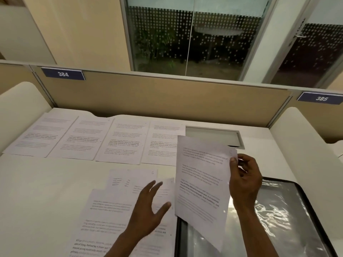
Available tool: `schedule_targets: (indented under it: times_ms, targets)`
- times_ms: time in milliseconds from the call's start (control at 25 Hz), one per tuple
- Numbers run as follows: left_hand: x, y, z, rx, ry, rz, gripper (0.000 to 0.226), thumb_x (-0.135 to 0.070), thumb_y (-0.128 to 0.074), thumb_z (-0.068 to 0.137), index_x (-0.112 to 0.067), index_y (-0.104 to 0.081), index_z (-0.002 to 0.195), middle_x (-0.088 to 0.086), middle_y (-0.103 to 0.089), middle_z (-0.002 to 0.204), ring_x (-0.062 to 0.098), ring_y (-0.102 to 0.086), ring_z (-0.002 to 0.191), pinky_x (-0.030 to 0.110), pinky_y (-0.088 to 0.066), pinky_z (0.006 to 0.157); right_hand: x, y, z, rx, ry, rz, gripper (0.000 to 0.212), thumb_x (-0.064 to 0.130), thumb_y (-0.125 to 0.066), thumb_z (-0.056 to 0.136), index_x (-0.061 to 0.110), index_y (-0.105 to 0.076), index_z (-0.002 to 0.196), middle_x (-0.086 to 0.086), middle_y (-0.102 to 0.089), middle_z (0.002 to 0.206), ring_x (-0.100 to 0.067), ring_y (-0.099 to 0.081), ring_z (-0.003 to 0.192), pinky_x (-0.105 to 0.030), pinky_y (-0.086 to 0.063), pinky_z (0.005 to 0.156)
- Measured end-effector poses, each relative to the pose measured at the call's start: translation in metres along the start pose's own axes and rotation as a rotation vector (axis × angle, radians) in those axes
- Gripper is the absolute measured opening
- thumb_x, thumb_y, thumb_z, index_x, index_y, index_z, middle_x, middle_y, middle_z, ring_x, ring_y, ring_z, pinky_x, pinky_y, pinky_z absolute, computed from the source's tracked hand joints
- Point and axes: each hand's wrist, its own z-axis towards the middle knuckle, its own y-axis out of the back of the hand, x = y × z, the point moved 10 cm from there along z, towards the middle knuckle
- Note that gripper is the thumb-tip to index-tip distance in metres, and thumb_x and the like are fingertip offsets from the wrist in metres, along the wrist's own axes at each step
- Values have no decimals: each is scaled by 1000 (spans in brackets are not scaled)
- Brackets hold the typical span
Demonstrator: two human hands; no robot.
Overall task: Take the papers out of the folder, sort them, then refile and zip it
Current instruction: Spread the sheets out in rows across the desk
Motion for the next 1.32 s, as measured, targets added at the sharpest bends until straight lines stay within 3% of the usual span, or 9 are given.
schedule_targets:
  times_ms: [160,280,400,560,640,880,1080,1200,1320]
  targets:
    - [-54,-36,75,161,144,-348,84,-64,-71,80,-49,-27,149,-24,-47,143,-2,-48,128,31,-41,107,-6,14,48,65,-82,110,9,18,-67,96,16,-64,105,0,-73,94,-13,-72,75,-26,-59,59]
    - [-70,-43,110,164,243,-565,53,-33,-71,91,-37,-47,139,-9,-68,124,11,-70,104,40,-58,91,-19,8,75,89,-182,156,14,24,-68,95,16,-65,107,-4,-74,89,-11,-71,71,-25,-56,57]
    - [-91,-72,157,75,293,-651,30,-20,-67,94,-28,-62,123,-2,-72,118,15,-72,96,41,-61,85,-59,16,115,199,-280,98,35,41,-72,88,23,-64,117,-2,-76,94,-13,-72,83,-31,-56,65]
    - [-80,-90,200,4,411,-724,29,-17,-69,93,-22,-63,121,3,-72,115,20,-73,95,46,-60,86,-130,7,94,418,-423,3,43,10,-75,87,25,-61,125,-6,-76,101,-24,-73,91,-44,-61,75]
    - [-76,-98,219,-7,428,-681,38,-15,-69,93,-21,-58,129,4,-69,121,20,-70,99,44,-58,90,-158,9,88,347,-453,-49,40,0,-71,87,22,-63,120,-6,-76,100,-25,-73,88,-46,-60,80]
    - [-58,-118,233,9,361,-328,68,-4,-62,90,-31,-36,147,-2,-54,125,19,-55,111,35,-51,94,-208,-16,126,227,-519,-107,34,6,-71,89,20,-65,119,-7,-75,101,-21,-72,87,-39,-60,82]
    - [-35,-125,249,-4,332,-233,40,5,-60,86,-12,-66,122,8,-62,129,22,-64,109,38,-54,96,-234,-50,157,275,-486,-251,35,14,-73,89,16,-66,123,-11,-73,112,-21,-67,89,-35,-55,85]
    - [-29,-128,259,9,270,-120,33,0,-66,86,-6,-67,119,12,-64,126,25,-64,109,34,-53,96,-243,-61,157,328,-467,-314,45,16,-74,89,16,-60,132,-9,-72,114,-20,-64,91,-34,-53,89]
    - [-28,-134,260,24,182,-28,38,1,-69,84,-1,-63,122,16,-60,128,30,-57,120,21,-40,99,-244,-65,148,418,-376,-395,51,5,-71,85,17,-59,133,-5,-71,109,-17,-64,88,-25,-50,83]
